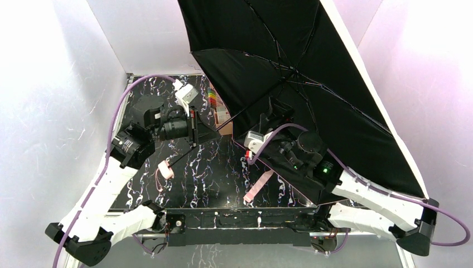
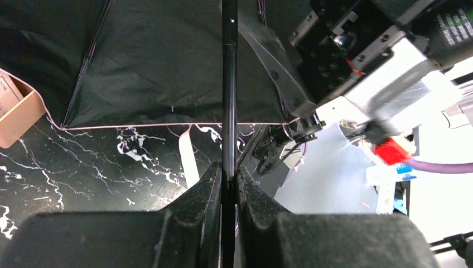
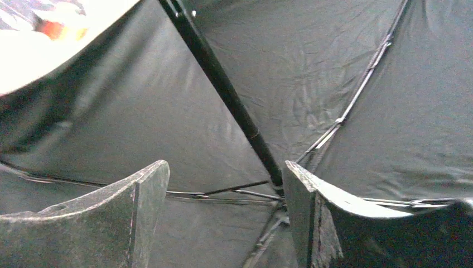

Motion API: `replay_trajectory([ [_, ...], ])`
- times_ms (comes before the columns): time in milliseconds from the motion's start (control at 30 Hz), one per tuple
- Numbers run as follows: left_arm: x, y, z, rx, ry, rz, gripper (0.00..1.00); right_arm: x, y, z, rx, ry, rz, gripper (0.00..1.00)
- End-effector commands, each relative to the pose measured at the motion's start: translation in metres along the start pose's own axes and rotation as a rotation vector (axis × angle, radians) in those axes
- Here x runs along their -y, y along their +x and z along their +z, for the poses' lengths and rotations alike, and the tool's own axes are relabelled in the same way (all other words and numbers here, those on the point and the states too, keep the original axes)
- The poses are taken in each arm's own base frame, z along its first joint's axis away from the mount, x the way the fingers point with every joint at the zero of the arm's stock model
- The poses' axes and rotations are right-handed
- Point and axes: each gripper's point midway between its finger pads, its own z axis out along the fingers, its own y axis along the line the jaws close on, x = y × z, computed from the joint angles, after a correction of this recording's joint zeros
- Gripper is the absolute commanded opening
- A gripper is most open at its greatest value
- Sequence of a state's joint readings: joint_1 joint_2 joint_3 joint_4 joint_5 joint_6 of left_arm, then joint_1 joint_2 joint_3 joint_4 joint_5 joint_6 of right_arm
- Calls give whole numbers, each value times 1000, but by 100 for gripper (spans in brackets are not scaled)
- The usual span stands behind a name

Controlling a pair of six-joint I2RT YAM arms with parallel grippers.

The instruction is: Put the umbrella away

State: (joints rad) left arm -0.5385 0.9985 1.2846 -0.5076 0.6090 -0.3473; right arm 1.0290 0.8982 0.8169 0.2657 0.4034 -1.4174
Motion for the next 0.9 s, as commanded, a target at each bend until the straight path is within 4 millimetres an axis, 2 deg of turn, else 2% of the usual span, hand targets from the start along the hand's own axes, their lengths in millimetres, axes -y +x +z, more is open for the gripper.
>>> replay_trajectory([
  [0, -11, -10, 8, 66, -29, -21, 0, 13, -12, -18, 10, 22, 662, 84],
  [200, -19, 1, 18, 24, -22, -40, 0, 11, -32, -12, 10, 75, 1351, 83],
  [333, -22, 8, 22, 3, -18, -45, 0, 11, -21, -6, -97, 251, 1807, 82],
  [467, -23, 12, 23, -6, -13, -43, 0, 10, -23, 0, -107, 345, 2131, 82],
  [533, -23, 15, 23, -14, -8, -45, 0, 17, -27, 4, -48, 376, 2245, 82],
  [667, -22, 20, 24, -29, 6, -45, 0, 14, -29, 13, -51, 426, 2407, 82],
  [867, -23, 28, 24, -46, 18, -50, 0, 11, -22, 25, 10, 524, 2492, 79],
])
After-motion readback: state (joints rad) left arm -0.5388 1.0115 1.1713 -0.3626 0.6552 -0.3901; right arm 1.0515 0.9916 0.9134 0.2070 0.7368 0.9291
